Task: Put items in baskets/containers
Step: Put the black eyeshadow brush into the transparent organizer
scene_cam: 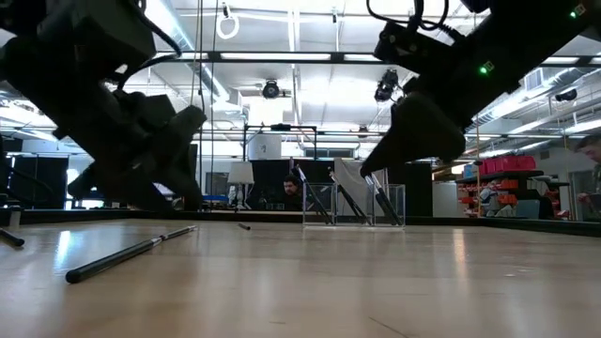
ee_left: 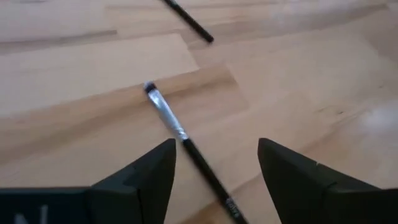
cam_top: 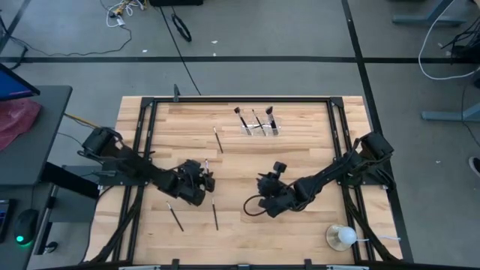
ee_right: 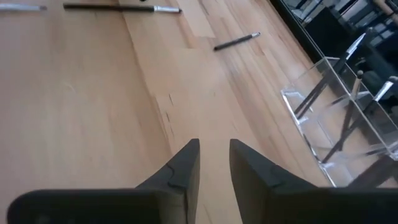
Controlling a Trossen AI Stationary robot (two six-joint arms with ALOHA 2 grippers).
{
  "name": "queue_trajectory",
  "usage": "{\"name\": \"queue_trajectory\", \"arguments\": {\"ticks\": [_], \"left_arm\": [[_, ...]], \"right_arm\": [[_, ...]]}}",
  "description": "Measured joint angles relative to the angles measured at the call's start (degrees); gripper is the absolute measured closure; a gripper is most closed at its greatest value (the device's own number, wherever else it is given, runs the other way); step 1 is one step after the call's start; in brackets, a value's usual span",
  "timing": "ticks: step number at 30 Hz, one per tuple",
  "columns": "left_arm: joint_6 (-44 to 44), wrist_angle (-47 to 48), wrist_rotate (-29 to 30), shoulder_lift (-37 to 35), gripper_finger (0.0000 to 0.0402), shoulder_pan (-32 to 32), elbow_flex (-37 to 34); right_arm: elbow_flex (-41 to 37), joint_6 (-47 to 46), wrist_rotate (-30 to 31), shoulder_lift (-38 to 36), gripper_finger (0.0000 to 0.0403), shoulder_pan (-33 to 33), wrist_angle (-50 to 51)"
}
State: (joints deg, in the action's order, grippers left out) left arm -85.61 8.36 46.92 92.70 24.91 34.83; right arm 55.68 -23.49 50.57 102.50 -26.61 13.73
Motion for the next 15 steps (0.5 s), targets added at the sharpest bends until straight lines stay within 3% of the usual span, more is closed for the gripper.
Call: {"name": "queue_trajectory", "arguments": {"ticks": [8, 15], "left_arm": [[-3.6, -0.1, 3.2, 10.2, 0.0236, 0.1, 3.0], [-3.6, 5.3, 1.8, 12.0, 0.0327, 0.1, 4.3]], "right_arm": [[-2.9, -1.0, 0.0, 0.0, 0.0314, 0.0, 1.8], [-8.7, -9.2, 0.0, 0.0, 0.0314, -0.3, 1.8]]}}
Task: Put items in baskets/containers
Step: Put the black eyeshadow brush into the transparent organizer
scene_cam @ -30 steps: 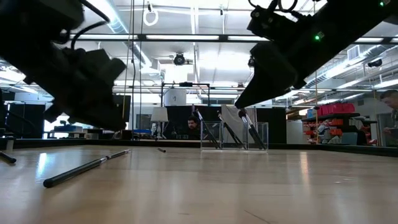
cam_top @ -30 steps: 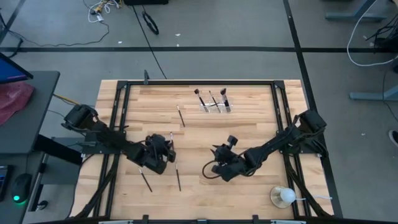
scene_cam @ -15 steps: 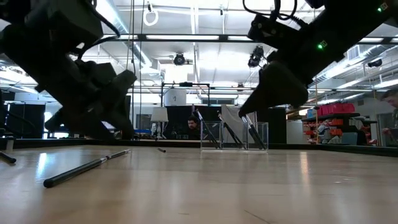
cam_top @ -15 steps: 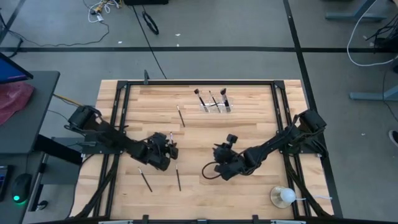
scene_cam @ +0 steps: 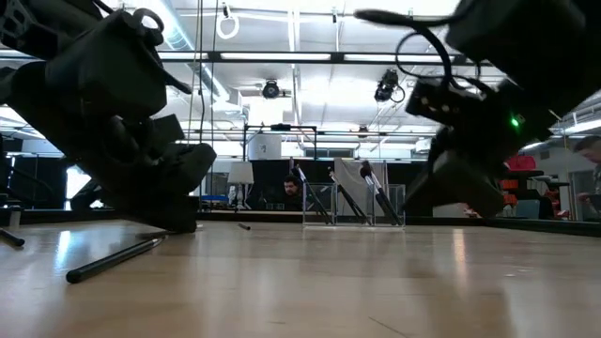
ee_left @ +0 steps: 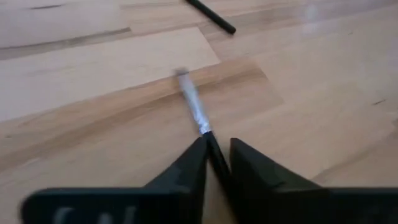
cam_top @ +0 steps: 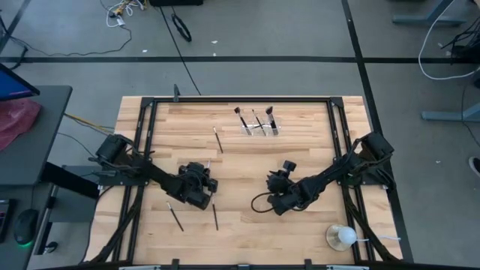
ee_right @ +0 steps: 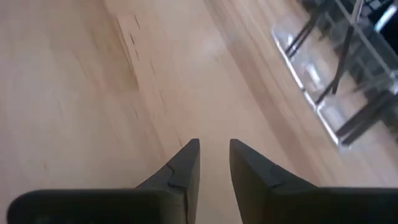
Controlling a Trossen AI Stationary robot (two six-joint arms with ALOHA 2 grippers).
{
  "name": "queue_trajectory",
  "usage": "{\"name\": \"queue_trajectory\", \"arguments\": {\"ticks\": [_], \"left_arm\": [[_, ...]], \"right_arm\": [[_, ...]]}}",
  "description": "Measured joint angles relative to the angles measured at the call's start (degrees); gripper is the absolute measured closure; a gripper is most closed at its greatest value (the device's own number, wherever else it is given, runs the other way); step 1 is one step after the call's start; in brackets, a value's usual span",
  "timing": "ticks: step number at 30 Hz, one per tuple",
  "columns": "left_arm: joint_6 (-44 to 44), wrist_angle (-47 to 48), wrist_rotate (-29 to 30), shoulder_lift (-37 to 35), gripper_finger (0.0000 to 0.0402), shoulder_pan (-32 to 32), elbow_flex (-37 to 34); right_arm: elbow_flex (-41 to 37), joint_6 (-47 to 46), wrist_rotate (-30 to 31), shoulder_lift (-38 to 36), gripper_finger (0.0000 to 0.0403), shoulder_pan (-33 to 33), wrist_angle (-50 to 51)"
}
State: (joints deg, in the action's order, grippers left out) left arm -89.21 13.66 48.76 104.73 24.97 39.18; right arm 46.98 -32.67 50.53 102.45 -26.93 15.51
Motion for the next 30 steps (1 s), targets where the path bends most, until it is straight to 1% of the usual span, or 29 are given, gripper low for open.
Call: {"name": "queue_trajectory", "arguments": {"ticks": [3, 4, 6, 9, 14, 18, 19, 21, 24, 27, 30], "left_arm": [[0.9, 0.9, -0.1, 0.0, 0.0377, 0.0, 0.0], [1.7, 0.9, -0.1, 0.0, 0.0385, 0.0, 0.0], [3.0, 0.9, -0.1, 0.0, 0.0386, 0.0, 0.0], [4.3, 0.2, 0.3, 0.0, 0.0383, 0.0, -0.1], [7.5, -3.3, 2.3, 0.0, 0.0389, 1.1, 0.1], [13.9, -6.9, 1.5, 0.2, 0.0389, 1.3, 2.3], [16.3, -8.2, 0.8, 0.2, 0.0389, 1.3, 3.0], [21.2, -11.9, 0.8, 0.2, 0.0389, 0.9, 4.1], [30.9, -18.6, 1.7, 0.2, 0.0389, 0.2, 5.0], [41.4, -28.0, 2.5, 0.1, 0.0389, -0.5, 5.6], [52.9, -37.4, 1.7, 0.1, 0.0389, -0.9, 6.1]], "right_arm": [[-1.6, -2.9, 0.0, -0.1, 0.0314, -0.9, 0.0], [-2.0, -3.3, 0.0, -0.4, 0.0314, -1.2, 0.1], [-2.3, -3.3, 0.0, -1.0, 0.0314, -1.9, 0.0], [-2.4, -0.6, 0.0, -2.6, 0.0314, -2.6, 0.4], [-2.4, 0.9, 0.8, -6.1, 0.0314, -2.6, 1.5], [-2.5, -2.4, -0.2, -7.6, 0.0317, -1.5, 0.0], [-2.9, -2.3, -0.2, -7.6, 0.0319, -1.3, -2.0], [-5.2, 1.9, -0.2, -7.1, 0.0322, -1.2, -8.8], [-11.2, 7.6, -2.7, -6.9, 0.0324, -1.1, -25.5], [-17.5, 10.6, -10.0, -6.9, 0.0323, 0.4, -43.5], [-22.4, 11.2, -17.8, -6.9, 0.0312, 2.5, -57.8]]}}
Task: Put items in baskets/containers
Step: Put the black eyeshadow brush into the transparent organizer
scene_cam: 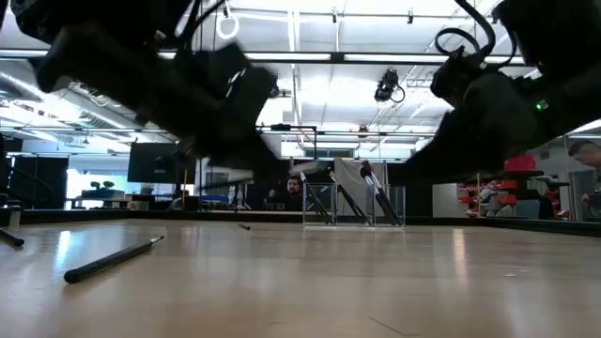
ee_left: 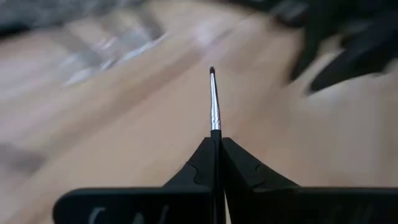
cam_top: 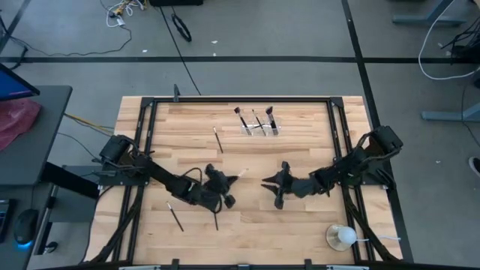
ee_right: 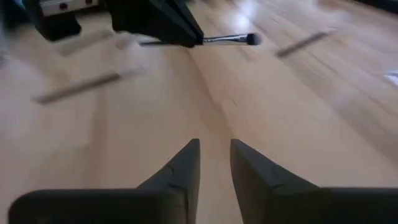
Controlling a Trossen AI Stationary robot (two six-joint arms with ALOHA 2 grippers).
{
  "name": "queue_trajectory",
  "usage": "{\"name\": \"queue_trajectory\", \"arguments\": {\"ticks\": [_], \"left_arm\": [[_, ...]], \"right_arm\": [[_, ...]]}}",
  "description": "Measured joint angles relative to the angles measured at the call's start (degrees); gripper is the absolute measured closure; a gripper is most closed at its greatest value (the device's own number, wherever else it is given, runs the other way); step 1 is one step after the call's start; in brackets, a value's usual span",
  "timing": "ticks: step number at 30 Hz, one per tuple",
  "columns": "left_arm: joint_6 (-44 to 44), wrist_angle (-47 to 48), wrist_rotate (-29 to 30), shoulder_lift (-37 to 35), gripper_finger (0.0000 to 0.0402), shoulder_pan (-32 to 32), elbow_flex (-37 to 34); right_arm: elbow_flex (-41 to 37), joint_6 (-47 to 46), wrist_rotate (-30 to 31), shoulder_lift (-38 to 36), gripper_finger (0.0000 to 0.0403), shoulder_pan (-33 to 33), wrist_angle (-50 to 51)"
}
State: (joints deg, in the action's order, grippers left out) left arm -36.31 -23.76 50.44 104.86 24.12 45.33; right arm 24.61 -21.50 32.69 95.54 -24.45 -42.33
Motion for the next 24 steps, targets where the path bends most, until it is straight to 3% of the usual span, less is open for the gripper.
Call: {"name": "queue_trajectory", "arguments": {"ticks": [4, 8, 13, 17, 24], "left_arm": [[13.8, -12.6, -5.6, -0.2, 0.0389, -0.7, 1.3], [22.2, -20.2, -10.6, -0.2, 0.0389, -0.9, 3.1], [26.7, -20.8, -13.7, -0.2, 0.0388, -0.8, 6.0], [28.0, -20.8, -14.7, -0.2, 0.0388, -0.8, 7.0], [28.0, -21.0, -15.1, -0.2, 0.0388, -0.8, 7.2]], "right_arm": [[-3.7, 3.4, -6.8, 0.0, 0.0280, 1.8, -13.5], [-3.9, 11.4, -13.0, 0.0, 0.0240, 2.0, -21.5], [-2.6, 17.1, -12.4, 0.0, 0.0212, 1.6, -28.2], [-2.2, 19.6, -12.7, 0.0, 0.0218, 1.5, -31.2], [-2.2, 22.4, -12.7, 0.0, 0.0275, -0.7, -34.2]]}}
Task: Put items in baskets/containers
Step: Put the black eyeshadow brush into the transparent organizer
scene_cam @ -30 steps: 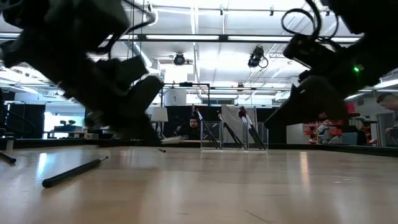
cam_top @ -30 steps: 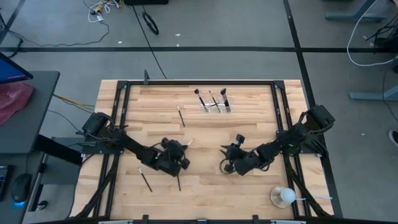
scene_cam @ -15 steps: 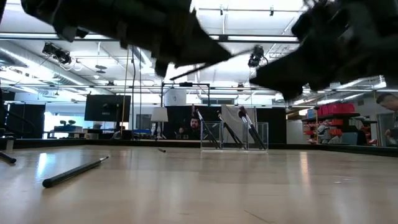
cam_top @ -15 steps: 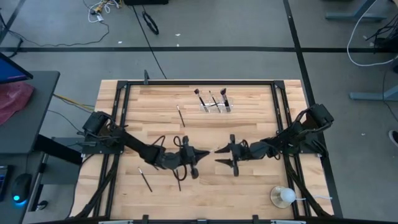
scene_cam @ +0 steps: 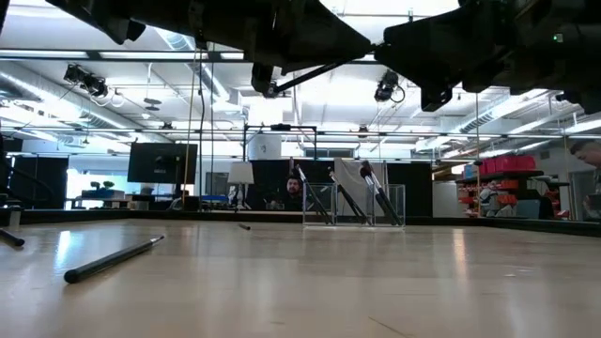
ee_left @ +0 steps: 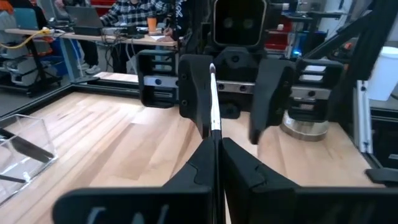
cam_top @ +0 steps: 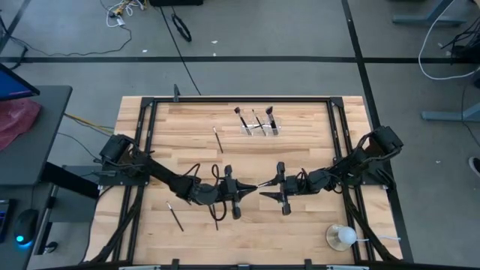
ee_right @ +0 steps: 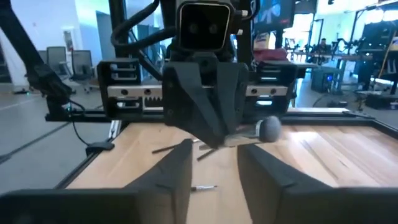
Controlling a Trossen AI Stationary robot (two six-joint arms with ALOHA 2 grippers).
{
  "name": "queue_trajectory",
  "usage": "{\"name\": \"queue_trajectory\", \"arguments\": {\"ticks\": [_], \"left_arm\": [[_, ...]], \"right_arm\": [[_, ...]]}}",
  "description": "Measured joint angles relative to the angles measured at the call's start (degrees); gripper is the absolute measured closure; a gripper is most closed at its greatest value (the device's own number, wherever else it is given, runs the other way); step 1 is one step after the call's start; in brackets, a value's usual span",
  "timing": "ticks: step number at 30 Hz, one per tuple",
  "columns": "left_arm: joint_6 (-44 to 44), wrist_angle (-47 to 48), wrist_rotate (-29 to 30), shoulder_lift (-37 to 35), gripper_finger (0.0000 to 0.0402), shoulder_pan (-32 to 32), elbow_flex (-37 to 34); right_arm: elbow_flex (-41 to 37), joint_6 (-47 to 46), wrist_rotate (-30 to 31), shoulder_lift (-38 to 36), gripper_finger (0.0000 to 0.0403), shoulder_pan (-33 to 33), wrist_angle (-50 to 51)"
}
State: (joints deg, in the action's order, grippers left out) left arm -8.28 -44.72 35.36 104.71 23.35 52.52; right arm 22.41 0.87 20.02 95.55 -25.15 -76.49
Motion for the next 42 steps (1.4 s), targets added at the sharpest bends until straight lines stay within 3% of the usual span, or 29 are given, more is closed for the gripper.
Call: {"name": "queue_trajectory", "arguments": {"ticks": [9, 14, 18, 29, 42], "left_arm": [[0.0, -0.1, -0.1, 0.0, 0.0388, 0.1, 0.0], [0.0, 0.0, 0.0, 0.0, 0.0387, 0.1, 0.0], [0.0, 0.0, 0.1, -0.1, 0.0387, 0.1, 0.0], [0.0, 0.0, 0.6, -0.1, 0.0387, 0.1, 0.0], [-0.1, 0.5, 0.3, -0.1, 0.0387, 0.1, 0.0]], "right_arm": [[0.0, 0.0, 0.1, 0.0, 0.0358, -0.2, -0.7], [0.0, -0.9, 0.2, 0.0, 0.0380, -0.2, -0.8], [0.0, -1.9, 0.1, 0.0, 0.0371, -0.2, -0.8], [0.0, -1.5, -0.2, 0.0, 0.0286, -0.3, -1.9], [0.0, -1.7, -0.1, 0.0, 0.0315, -0.2, -2.4]]}}
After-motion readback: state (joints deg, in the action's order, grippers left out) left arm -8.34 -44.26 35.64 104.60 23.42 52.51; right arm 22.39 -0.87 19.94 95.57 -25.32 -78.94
